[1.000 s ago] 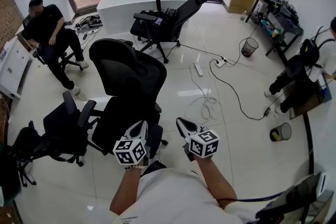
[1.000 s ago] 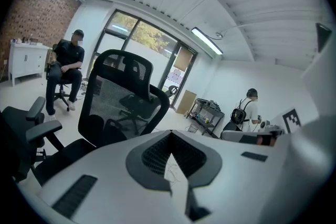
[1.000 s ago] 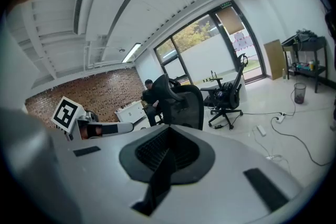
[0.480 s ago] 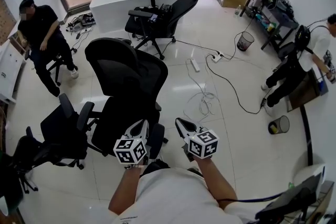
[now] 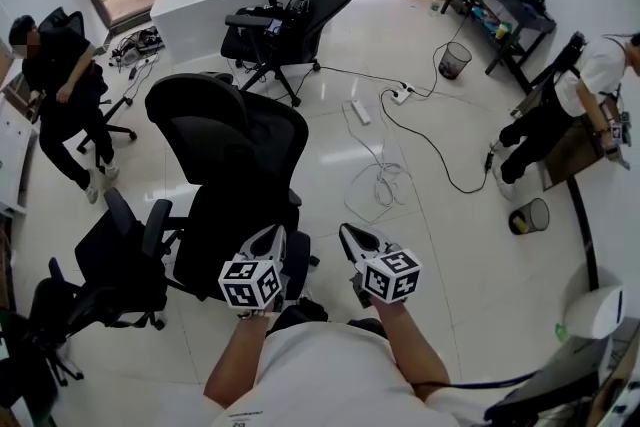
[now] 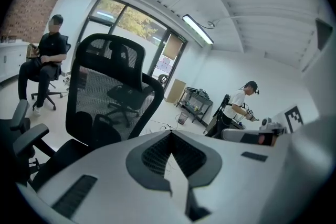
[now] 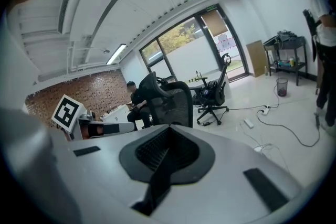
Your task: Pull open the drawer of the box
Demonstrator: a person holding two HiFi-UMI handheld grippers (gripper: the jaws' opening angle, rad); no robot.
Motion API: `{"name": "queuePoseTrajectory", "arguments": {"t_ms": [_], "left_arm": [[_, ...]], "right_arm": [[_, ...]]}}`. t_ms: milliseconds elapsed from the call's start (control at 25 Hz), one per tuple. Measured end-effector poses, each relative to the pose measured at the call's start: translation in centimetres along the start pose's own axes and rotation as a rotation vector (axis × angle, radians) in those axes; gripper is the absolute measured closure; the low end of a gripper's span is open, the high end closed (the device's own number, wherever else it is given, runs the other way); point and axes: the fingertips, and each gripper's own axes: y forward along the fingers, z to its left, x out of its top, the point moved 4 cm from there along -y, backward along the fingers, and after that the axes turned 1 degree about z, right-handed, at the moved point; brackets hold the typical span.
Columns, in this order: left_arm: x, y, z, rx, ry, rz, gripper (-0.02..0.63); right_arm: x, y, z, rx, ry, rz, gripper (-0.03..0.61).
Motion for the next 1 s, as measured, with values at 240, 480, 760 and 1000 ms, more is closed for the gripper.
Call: {"name": "queuePoseTrajectory", "arguments": {"t_ms": [240, 480, 760, 1000], "left_arm": [[-0.8, 1.8, -4.3, -0.062, 0.045, 0.024, 0.612], [-2.0, 4.0, -11.8, -0.168, 0.126, 0.045, 0.612], [-3.6, 5.2, -19.4, -0.288, 0.227, 0.086, 0.612], [-5.0, 5.8, -24.9, -0.371, 0.279, 0.119, 0.612]], "right_arm": [[-0.2, -3.9, -2.2, -0.044, 0.028, -0.053, 0.591], [-0.7, -11.9, -6.9, -0.171, 0.071, -0.130, 0.591], [-1.5, -18.4, -9.5, -0.253, 0.131, -0.217, 0.591], [-2.7, -23.9, -11.2, -0.321, 0.182, -0.285, 0.591]]}}
